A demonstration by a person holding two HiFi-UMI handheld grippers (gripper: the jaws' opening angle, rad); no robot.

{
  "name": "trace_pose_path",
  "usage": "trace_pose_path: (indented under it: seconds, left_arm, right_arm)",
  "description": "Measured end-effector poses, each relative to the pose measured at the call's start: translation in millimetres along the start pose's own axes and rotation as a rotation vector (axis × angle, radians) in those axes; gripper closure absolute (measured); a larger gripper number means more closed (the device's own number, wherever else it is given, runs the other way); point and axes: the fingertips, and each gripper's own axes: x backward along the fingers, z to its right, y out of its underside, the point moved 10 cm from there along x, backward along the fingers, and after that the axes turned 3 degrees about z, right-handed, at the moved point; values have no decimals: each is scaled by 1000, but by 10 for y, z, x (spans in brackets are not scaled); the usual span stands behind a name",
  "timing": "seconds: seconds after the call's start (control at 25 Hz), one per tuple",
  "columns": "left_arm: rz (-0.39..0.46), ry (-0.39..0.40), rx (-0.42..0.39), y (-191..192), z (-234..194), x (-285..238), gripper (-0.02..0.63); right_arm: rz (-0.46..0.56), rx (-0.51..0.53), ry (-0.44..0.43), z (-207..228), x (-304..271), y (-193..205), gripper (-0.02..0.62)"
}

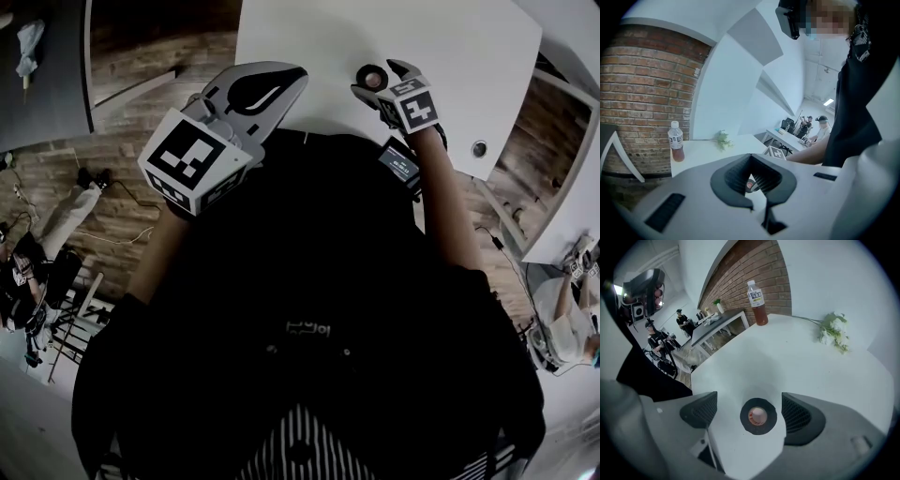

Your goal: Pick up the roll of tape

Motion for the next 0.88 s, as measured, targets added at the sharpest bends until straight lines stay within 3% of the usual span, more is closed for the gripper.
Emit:
trace_pose_path:
  seconds: [0.68, 0.72, 0.8, 0.88]
  left_arm:
    - [-45, -24, 27, 150, 15, 8, 601]
    - [-45, -25, 28, 156, 15, 8, 601]
    - [-42, -27, 28, 162, 19, 8, 601]
    - [-39, -28, 28, 157, 31, 8, 601]
  right_arm:
    - [-166, 91, 84, 69, -417, 338, 179]
    - [-170, 112, 98, 79, -432, 342, 184]
    - [-183, 151, 117, 105, -437, 346, 253]
    - [-189, 156, 112, 132, -426, 339, 258]
